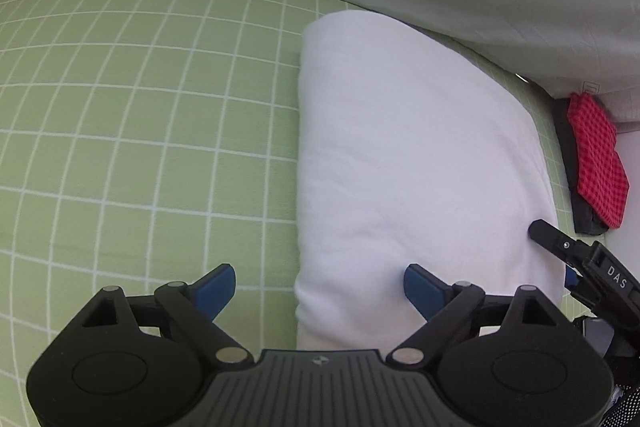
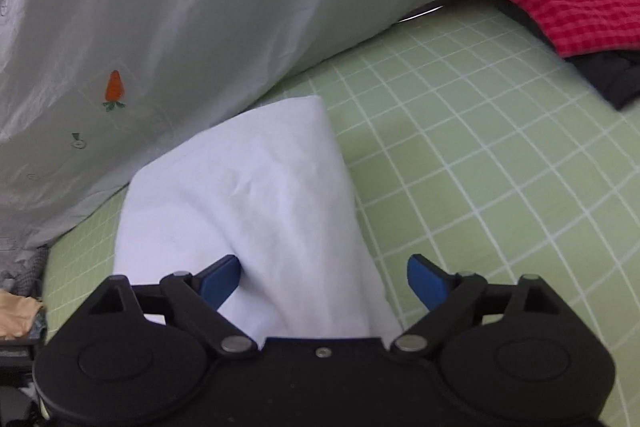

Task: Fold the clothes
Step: 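Grasp the folded trousers bundle with both grippers and lift it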

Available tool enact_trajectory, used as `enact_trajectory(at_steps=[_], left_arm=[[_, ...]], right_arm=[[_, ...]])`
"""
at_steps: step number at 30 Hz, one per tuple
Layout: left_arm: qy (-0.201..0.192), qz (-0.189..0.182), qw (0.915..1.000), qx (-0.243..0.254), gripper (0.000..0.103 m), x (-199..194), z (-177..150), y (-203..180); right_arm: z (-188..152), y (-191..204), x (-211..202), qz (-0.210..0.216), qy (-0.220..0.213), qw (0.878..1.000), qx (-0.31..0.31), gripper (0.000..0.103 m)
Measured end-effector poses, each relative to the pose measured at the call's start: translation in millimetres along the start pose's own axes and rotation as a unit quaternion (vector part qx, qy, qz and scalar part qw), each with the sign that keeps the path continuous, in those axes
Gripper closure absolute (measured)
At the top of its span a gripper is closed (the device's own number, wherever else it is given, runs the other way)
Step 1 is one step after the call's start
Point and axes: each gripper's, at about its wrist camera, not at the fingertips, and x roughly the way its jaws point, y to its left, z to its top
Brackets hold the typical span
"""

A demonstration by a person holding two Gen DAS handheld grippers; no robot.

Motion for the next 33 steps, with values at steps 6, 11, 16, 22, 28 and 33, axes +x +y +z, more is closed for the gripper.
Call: enact_trajectory(at_steps=[6,11,16,22,28,33], left_arm=[[-0.007,-0.031,0.9995,-0.009,0.011,12.8,12.4,-0.9],[-0.009,-0.079,0.9966,-0.025,0.015,19.3,16.2,1.4],[-0.019,-0.08,0.9962,-0.027,0.048,14.6,12.3,-3.4],[-0.05,-0.098,0.9939,-0.006,0.07,-21.9,-6.1,-10.7],[-0.066,-0.129,0.9895,-0.003,0.071,-66.6,-44.2,-7.2],[-0.075,-0.148,0.9856,0.035,0.071,-88.8,-77.7,-27.0]], right_arm=[[7.0,-9.2,26.0,0.036,0.017,0.999,0.017,0.006],[-3.1,-18.7,32.3,0.075,0.005,0.993,0.094,0.007],[-20.2,-27.1,25.0,0.117,-0.012,0.977,0.178,0.07],[-38.1,-7.6,-16.4,0.131,-0.043,0.968,0.209,0.083],[-69.9,4.0,-72.9,0.152,-0.069,0.957,0.239,0.084],[-94.7,0.2,-124.9,0.138,-0.101,0.955,0.241,0.084]])
